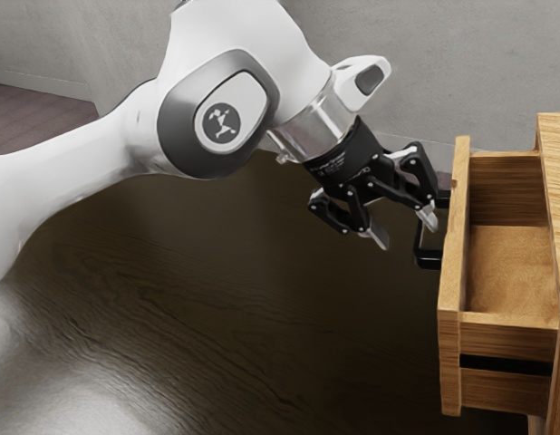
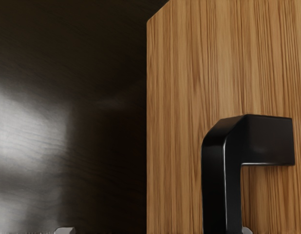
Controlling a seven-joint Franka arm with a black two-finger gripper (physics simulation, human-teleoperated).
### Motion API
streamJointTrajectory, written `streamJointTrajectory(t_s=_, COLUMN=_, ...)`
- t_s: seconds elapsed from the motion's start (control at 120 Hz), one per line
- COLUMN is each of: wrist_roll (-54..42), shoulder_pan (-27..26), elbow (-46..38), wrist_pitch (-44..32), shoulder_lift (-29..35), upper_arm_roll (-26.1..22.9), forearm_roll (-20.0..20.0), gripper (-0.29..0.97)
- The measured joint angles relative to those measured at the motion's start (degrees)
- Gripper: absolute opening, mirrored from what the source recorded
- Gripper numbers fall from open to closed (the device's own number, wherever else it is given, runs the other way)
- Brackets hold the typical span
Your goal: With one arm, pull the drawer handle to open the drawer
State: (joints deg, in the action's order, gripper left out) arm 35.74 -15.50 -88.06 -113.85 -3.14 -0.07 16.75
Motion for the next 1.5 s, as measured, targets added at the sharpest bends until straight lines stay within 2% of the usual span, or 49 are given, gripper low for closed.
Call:
streamJointTrajectory(t_s=0.775, wrist_roll=-0.1, shoulder_pan=-1.1, elbow=-5.7, wrist_pitch=-1.1, shoulder_lift=4.9, upper_arm_roll=2.1, forearm_roll=0.0, gripper=0.35)
streamJointTrajectory(t_s=1.317, wrist_roll=-0.1, shoulder_pan=3.8, elbow=-8.6, wrist_pitch=-1.3, shoulder_lift=7.7, upper_arm_roll=2.0, forearm_roll=-0.1, gripper=0.33)
streamJointTrajectory(t_s=1.5, wrist_roll=-0.1, shoulder_pan=3.8, elbow=-10.1, wrist_pitch=-1.5, shoulder_lift=9.0, upper_arm_roll=2.0, forearm_roll=-0.1, gripper=0.33)
